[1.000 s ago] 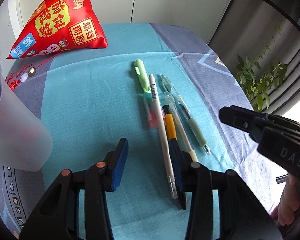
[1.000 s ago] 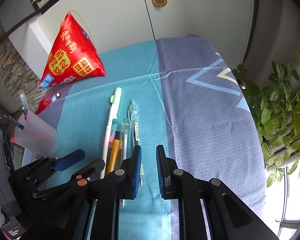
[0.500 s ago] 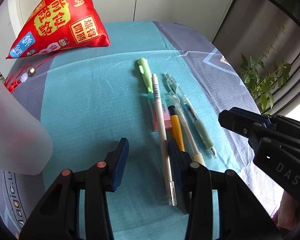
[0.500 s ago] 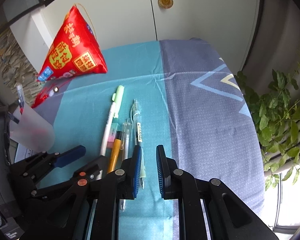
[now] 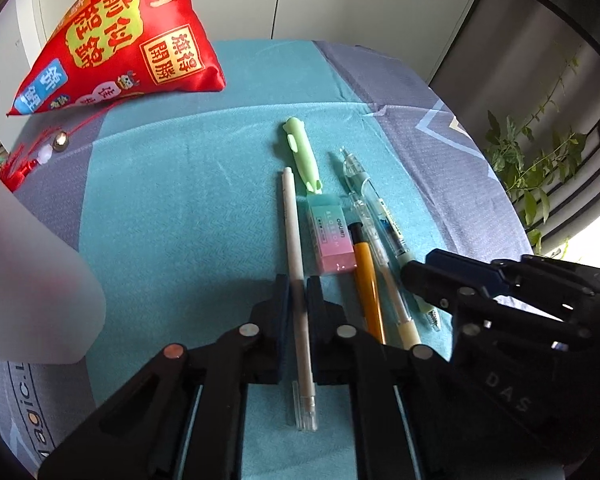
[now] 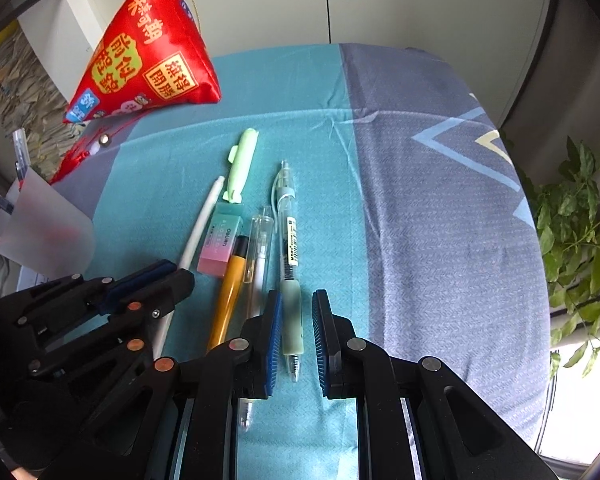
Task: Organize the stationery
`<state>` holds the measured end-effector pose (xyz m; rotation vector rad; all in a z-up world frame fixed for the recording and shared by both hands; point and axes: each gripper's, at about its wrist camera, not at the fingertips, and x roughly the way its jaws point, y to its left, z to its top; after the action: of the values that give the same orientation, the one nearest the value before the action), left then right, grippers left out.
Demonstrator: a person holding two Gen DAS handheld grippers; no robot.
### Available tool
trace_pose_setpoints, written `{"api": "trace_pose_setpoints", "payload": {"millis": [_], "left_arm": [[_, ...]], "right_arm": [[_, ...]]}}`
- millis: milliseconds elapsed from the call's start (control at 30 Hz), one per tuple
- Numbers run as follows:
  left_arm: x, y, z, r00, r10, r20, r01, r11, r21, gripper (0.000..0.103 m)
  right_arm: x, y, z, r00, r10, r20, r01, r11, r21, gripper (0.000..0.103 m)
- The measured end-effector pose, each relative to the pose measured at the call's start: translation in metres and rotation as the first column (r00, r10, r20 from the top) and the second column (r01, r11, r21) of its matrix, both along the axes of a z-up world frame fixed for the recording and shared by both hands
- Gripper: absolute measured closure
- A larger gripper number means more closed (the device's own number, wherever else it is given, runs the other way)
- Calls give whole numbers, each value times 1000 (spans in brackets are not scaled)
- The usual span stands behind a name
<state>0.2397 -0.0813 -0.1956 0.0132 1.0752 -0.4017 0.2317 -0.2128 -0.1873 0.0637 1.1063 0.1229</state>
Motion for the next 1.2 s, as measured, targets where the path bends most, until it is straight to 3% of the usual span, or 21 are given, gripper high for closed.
{"api": "trace_pose_setpoints", "payload": {"millis": [300, 433, 600, 700, 733, 867, 1000, 1200], "left_arm": [[-21, 25, 8, 1000, 7, -16, -6, 1000, 8, 98], [-37, 34, 16, 1000, -16, -1, 16, 1000, 11, 98], [-53, 33, 8, 998, -56, -14, 57, 998, 42, 98], [-51, 27, 4, 999, -44, -4, 44, 998, 47, 98], [-49, 25, 3, 999, -44, -2, 44, 998, 51, 97], [-51, 18, 2, 998, -54, 13, 52, 995, 86, 94], [-59, 21, -1, 998, -67, 7, 66, 993, 99, 72], [-70, 26, -4, 996, -79, 34, 75, 991, 115, 74]], "right_arm": [[-5, -6, 0, 1000, 17, -14, -17, 1000, 0, 90], [-29, -17, 3, 999, 39, -24, -39, 999, -7, 90], [-77, -33, -3, 994, 74, -81, -76, 997, -20, 90], [-90, -41, -1, 995, 67, -73, -67, 998, -1, 90], [-91, -43, 1, 996, 62, -62, -62, 998, -1, 89], [-82, -43, 9, 999, 41, -27, -41, 999, 13, 69], [-62, -30, 12, 998, 58, -5, -58, 998, -24, 67], [-38, -16, 3, 997, 76, -25, -77, 996, -54, 67]]}}
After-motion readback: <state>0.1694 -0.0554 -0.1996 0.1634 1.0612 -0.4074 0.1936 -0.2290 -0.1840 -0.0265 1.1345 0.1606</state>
